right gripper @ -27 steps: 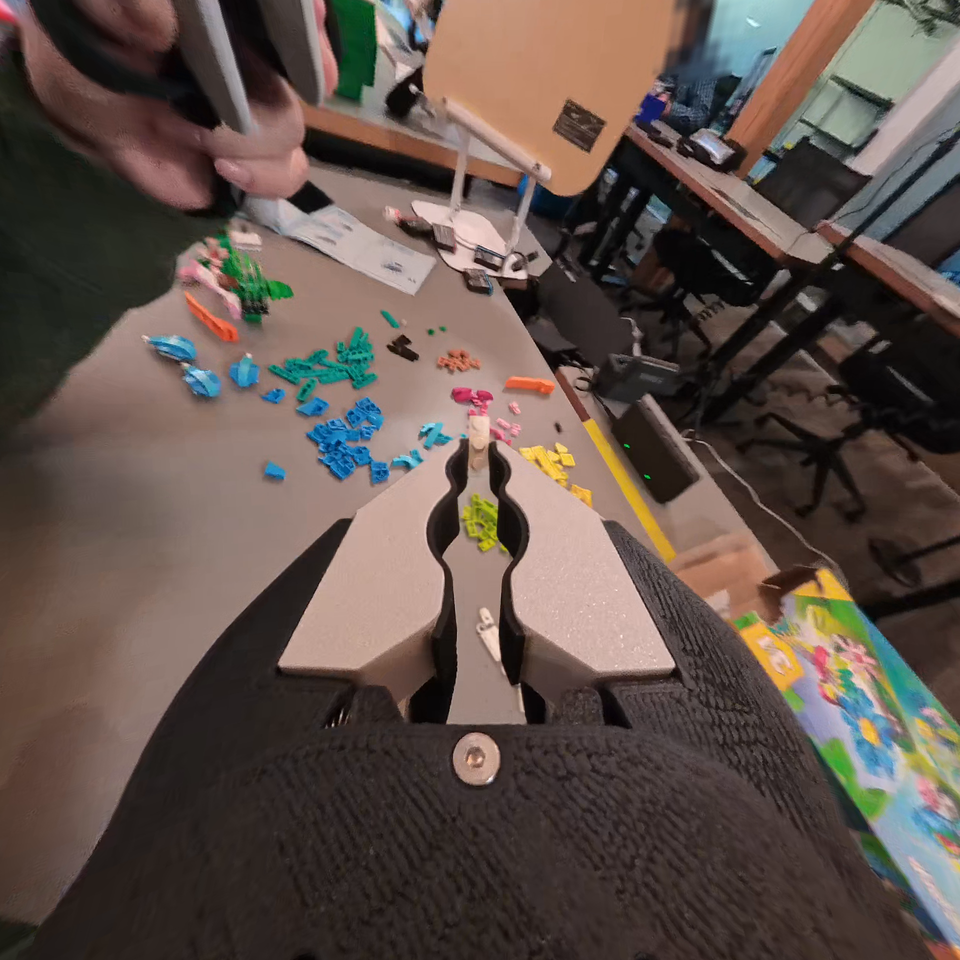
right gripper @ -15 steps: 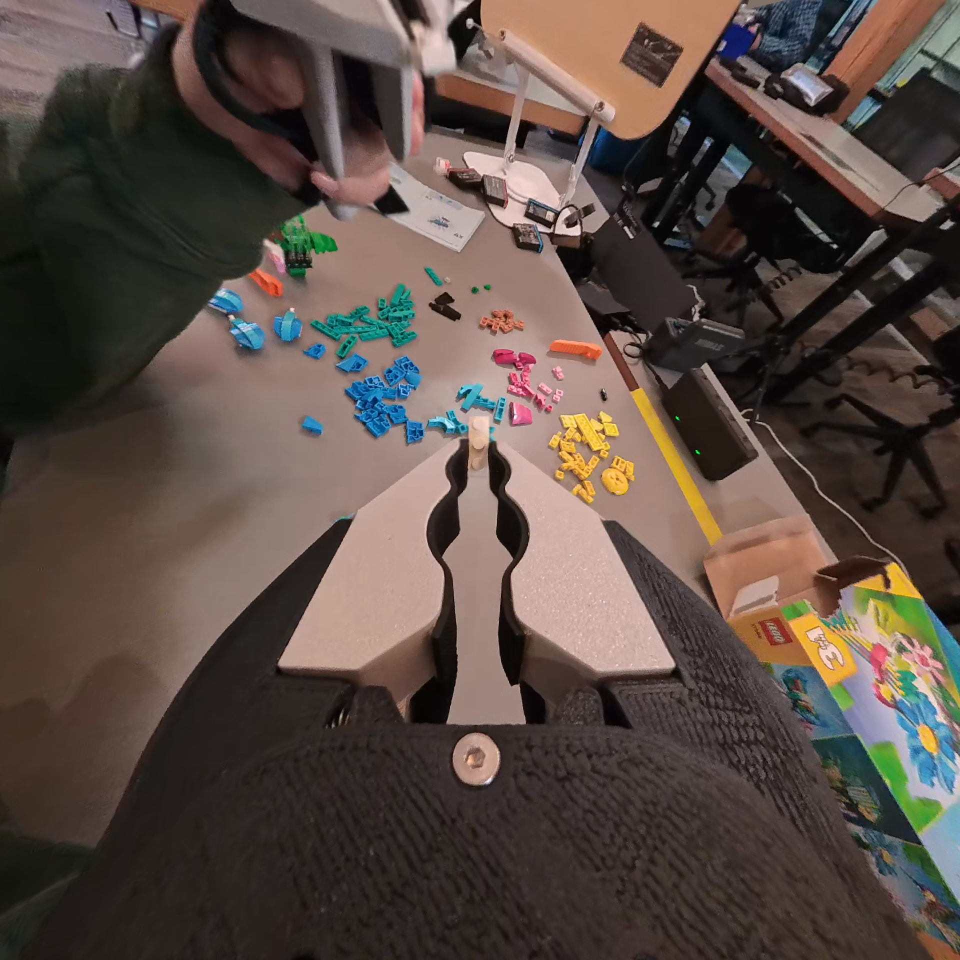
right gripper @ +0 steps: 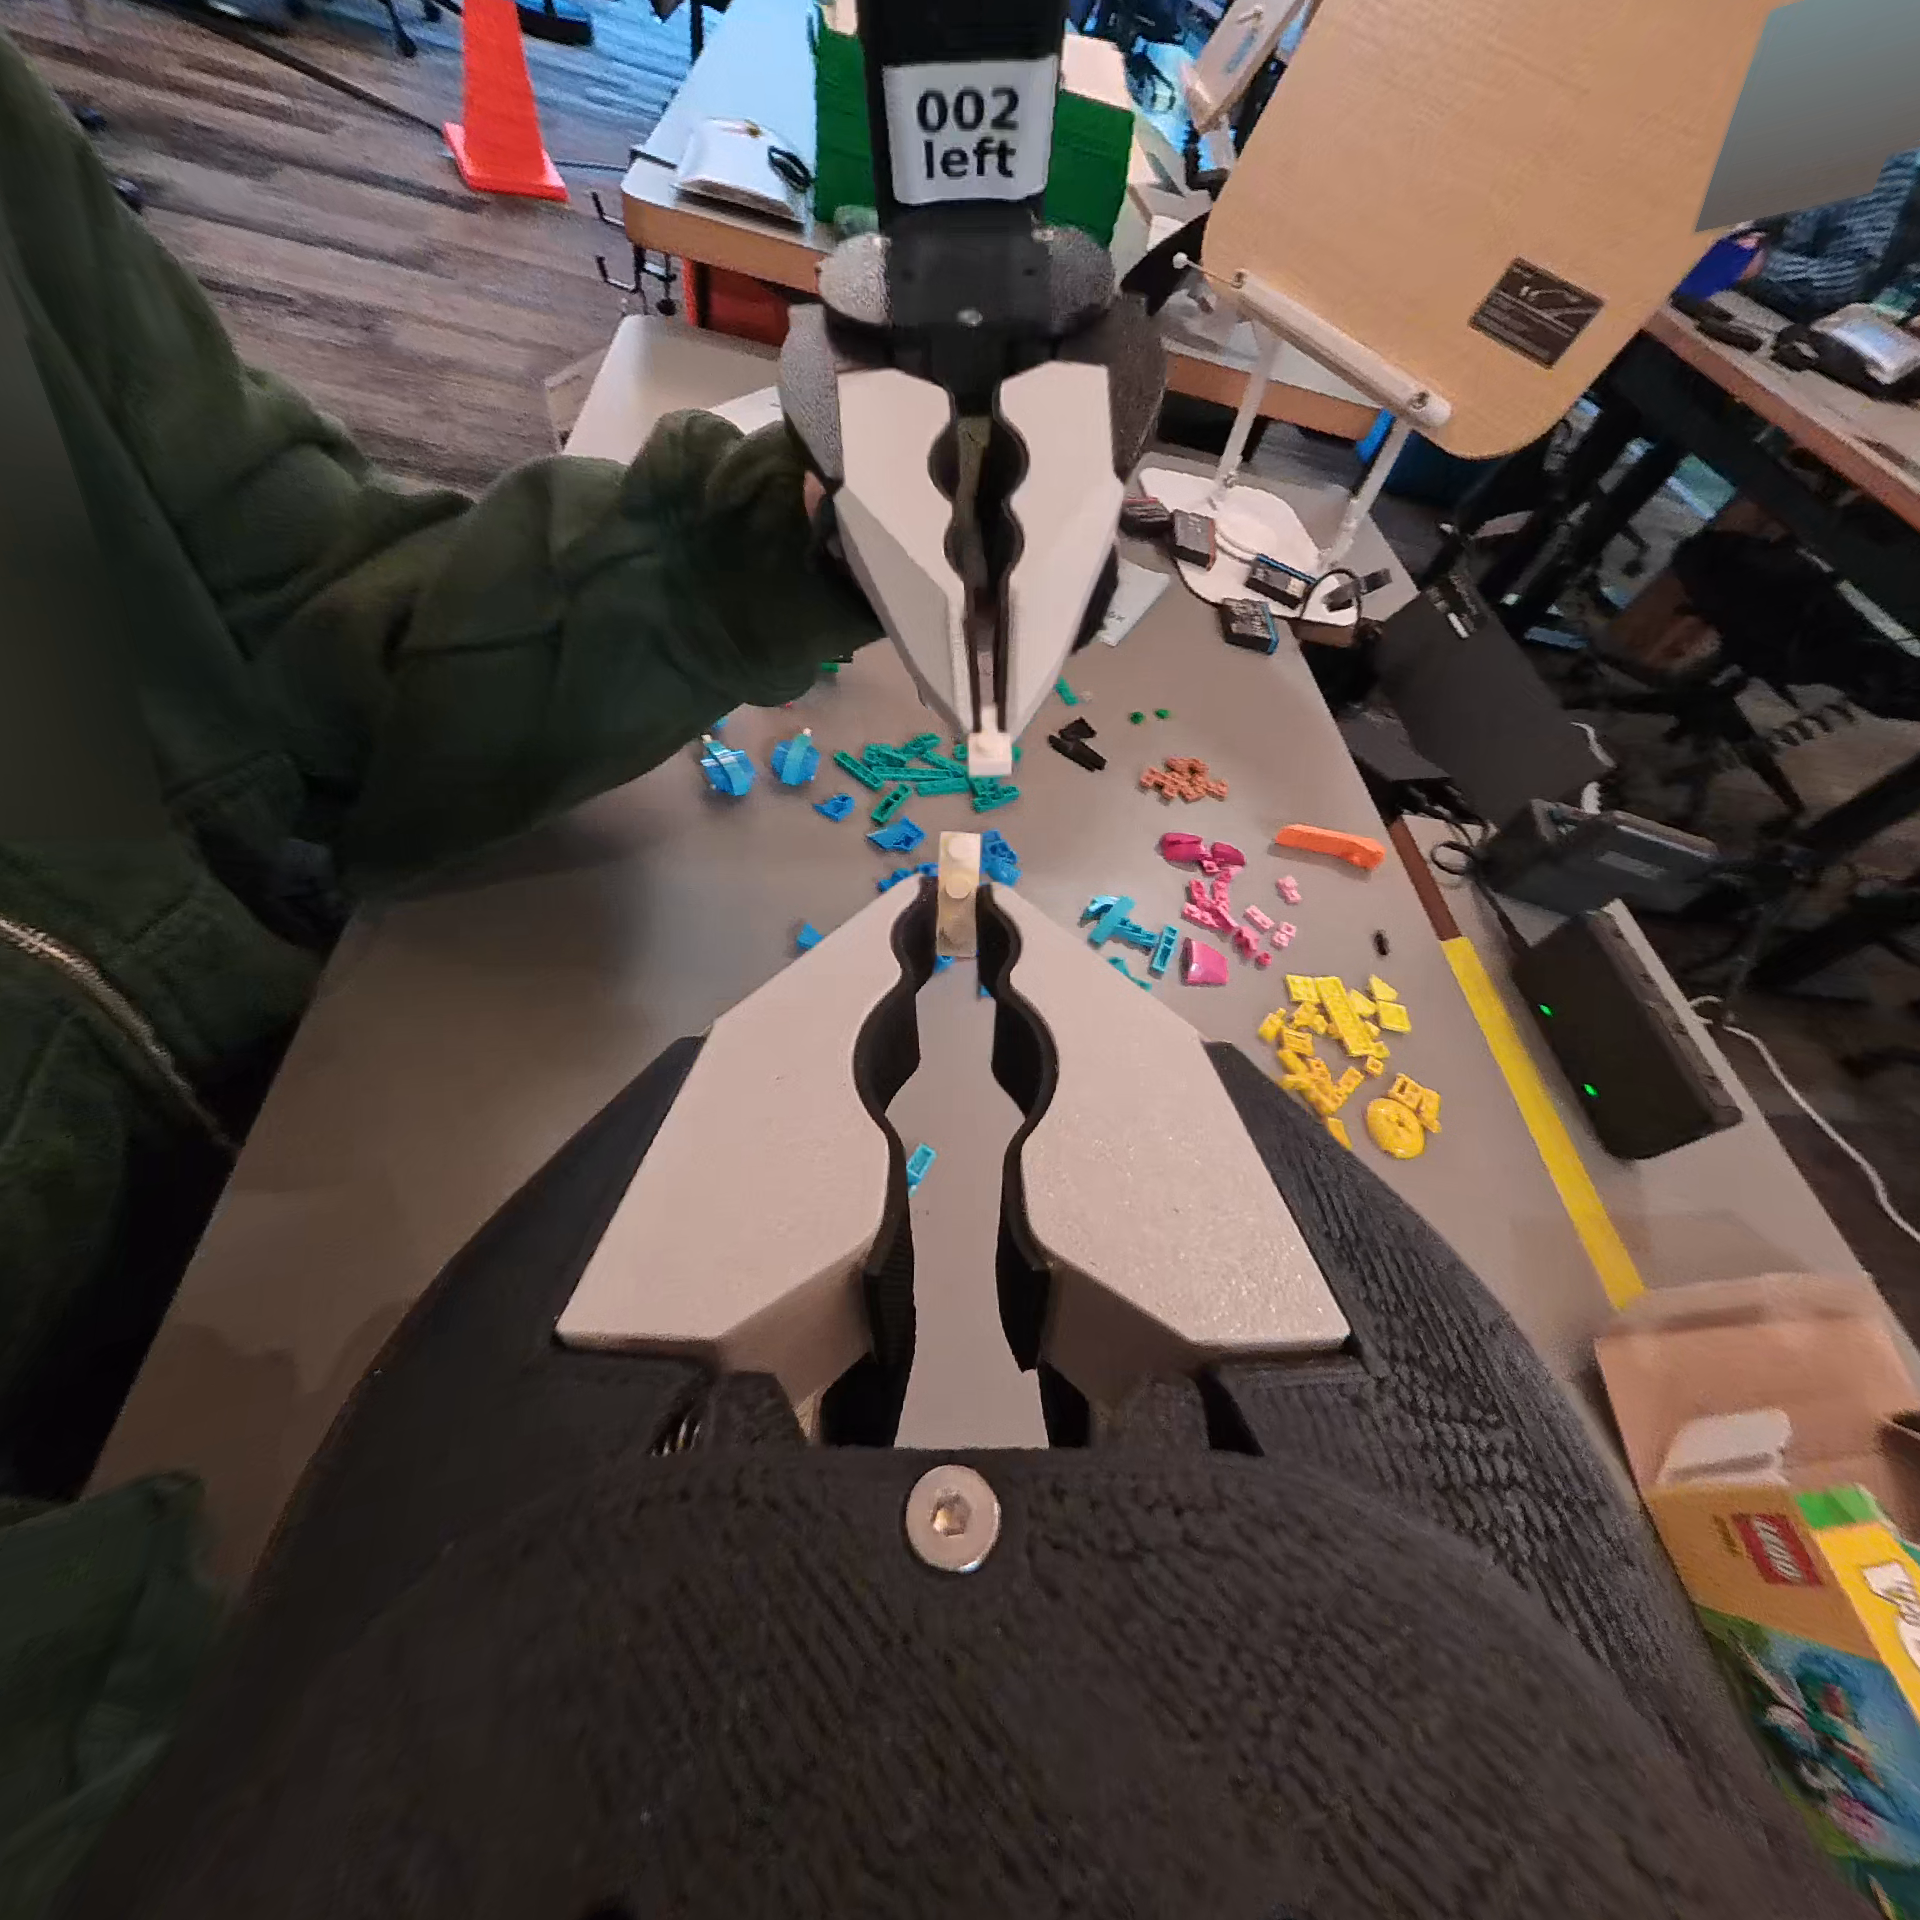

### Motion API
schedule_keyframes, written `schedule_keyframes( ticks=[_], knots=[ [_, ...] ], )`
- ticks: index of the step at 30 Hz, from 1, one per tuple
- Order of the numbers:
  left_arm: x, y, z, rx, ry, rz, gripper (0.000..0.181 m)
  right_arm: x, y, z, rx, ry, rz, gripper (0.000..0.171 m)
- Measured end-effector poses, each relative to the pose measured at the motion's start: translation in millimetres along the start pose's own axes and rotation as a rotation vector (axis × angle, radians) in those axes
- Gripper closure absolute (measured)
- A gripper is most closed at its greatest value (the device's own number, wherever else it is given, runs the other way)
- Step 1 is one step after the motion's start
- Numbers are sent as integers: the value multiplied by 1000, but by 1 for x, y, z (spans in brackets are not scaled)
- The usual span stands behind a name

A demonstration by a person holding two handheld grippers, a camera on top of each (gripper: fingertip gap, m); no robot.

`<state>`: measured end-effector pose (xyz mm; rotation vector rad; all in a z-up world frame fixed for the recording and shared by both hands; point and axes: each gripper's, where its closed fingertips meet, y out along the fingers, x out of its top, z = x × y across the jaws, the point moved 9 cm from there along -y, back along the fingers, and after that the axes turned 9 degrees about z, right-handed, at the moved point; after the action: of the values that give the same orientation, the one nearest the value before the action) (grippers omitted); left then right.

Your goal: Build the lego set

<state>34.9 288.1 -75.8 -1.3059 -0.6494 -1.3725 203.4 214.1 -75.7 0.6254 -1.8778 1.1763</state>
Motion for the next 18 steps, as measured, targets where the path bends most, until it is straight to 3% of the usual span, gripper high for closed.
schedule_keyframes(
  ticks=[5,18],
  knots=[
    [-4,8,-5,-71,2,56,181,1,1,2,-5,-5,31,166],
    [-8,16,-5,-77,-3,111,181,-1,4,4,12,-8,66,166]
  ],
)
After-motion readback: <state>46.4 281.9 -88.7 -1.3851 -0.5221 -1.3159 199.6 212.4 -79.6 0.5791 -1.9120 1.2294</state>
